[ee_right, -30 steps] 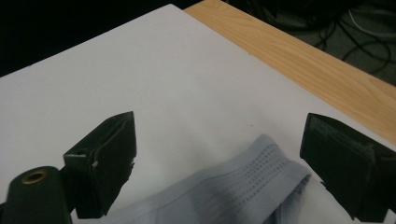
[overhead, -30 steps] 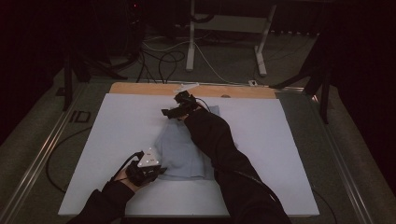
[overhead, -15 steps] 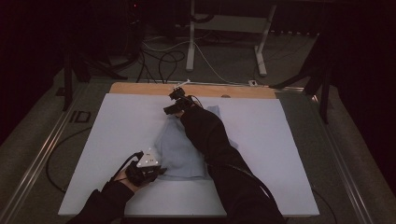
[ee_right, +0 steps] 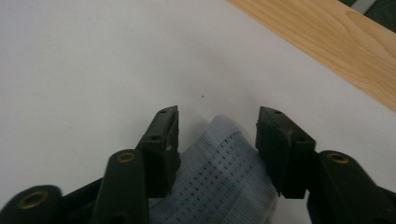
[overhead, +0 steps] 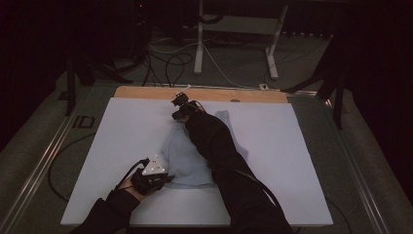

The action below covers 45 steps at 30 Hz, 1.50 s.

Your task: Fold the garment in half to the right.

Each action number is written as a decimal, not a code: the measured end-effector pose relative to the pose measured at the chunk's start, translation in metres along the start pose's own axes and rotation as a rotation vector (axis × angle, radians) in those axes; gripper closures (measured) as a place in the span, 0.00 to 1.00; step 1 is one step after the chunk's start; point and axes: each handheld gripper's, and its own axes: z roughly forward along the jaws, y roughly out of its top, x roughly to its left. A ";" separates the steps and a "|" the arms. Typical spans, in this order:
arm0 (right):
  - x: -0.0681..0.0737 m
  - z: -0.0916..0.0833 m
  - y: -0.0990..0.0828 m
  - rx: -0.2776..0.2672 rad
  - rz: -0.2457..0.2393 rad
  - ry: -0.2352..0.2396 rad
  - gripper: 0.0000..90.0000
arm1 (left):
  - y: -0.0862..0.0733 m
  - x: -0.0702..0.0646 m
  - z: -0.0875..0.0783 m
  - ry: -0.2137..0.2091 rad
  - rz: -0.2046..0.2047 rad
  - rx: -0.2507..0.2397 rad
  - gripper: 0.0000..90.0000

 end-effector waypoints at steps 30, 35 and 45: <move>0.001 -0.008 0.003 0.037 -0.135 -0.010 0.95 | 0.001 0.000 0.000 -0.010 -0.013 -0.003 0.97; -0.001 -0.020 0.005 0.009 -0.140 0.003 0.95 | 0.004 -0.002 -0.001 -0.016 -0.005 -0.008 0.97; -0.006 -0.037 0.007 -0.026 -0.137 0.016 0.95 | 0.010 -0.006 -0.005 -0.020 0.015 -0.006 0.97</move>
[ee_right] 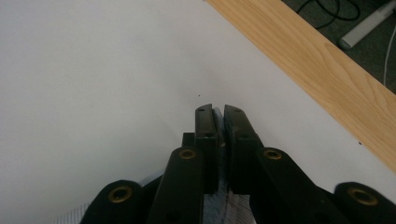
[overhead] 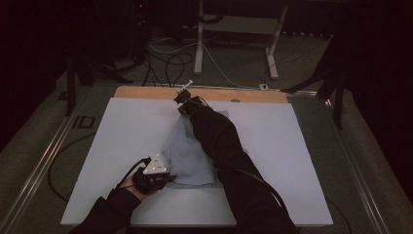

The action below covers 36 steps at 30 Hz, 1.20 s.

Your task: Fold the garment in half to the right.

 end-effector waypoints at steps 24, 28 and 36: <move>-0.014 -0.036 -0.003 -0.060 0.008 0.024 0.95 | 0.032 -0.007 -0.008 -0.031 0.113 0.001 0.97; -0.017 -0.042 -0.005 -0.070 0.011 0.024 0.95 | 0.040 -0.008 -0.009 -0.044 0.148 -0.007 0.97; -0.026 -0.058 -0.010 -0.098 0.011 0.022 0.95 | 0.059 -0.013 -0.008 -0.091 0.243 -0.010 0.97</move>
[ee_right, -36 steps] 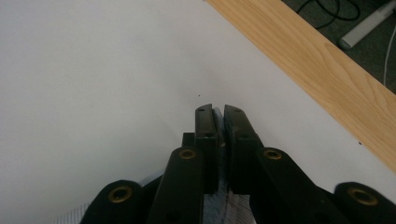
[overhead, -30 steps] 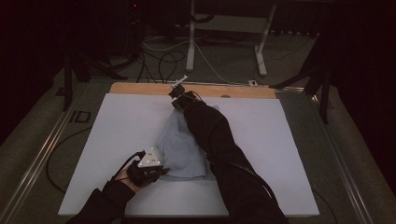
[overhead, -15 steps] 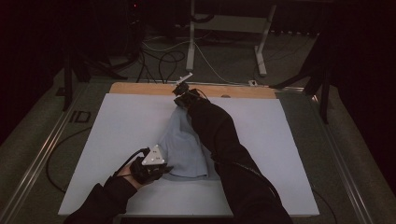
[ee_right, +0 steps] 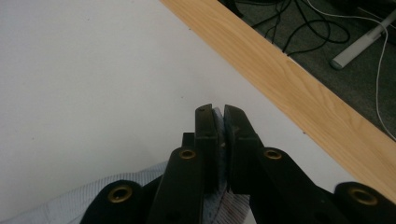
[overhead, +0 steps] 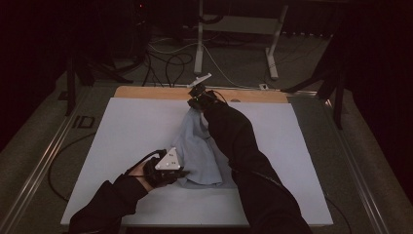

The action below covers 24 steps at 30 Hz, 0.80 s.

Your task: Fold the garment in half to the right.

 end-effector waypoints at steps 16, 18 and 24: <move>-0.016 -0.027 -0.008 -0.030 0.011 -0.016 0.95 | 0.032 -0.005 0.017 -0.047 0.109 0.043 0.97; -0.018 -0.030 -0.010 -0.036 0.018 -0.018 0.95 | 0.037 -0.005 0.019 -0.050 0.113 0.049 0.97; -0.026 -0.039 -0.017 -0.052 0.038 -0.024 0.95 | 0.048 -0.008 0.027 -0.062 0.137 0.062 0.97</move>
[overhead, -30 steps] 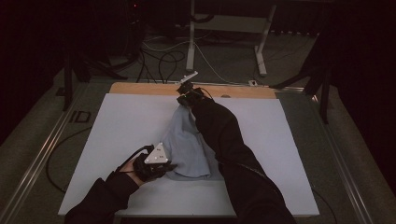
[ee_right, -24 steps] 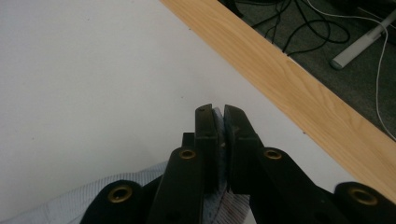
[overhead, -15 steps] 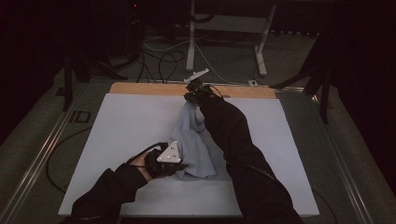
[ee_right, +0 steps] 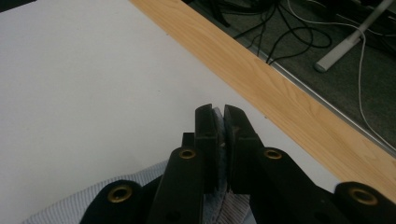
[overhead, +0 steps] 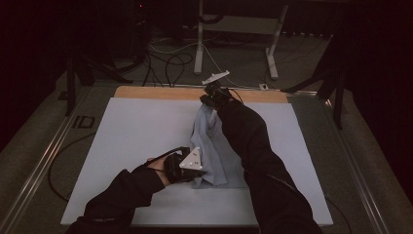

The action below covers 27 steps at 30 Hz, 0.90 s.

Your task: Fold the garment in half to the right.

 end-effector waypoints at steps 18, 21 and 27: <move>-0.029 -0.024 -0.020 -0.022 0.051 -0.011 0.95 | 0.032 -0.002 0.025 -0.038 0.053 -0.001 0.97; -0.033 -0.026 -0.024 -0.023 0.057 -0.016 0.95 | 0.036 -0.002 0.032 -0.043 0.054 -0.001 0.97; -0.040 -0.027 -0.033 -0.024 0.074 -0.014 0.95 | 0.043 -0.002 0.044 -0.052 0.061 0.019 0.97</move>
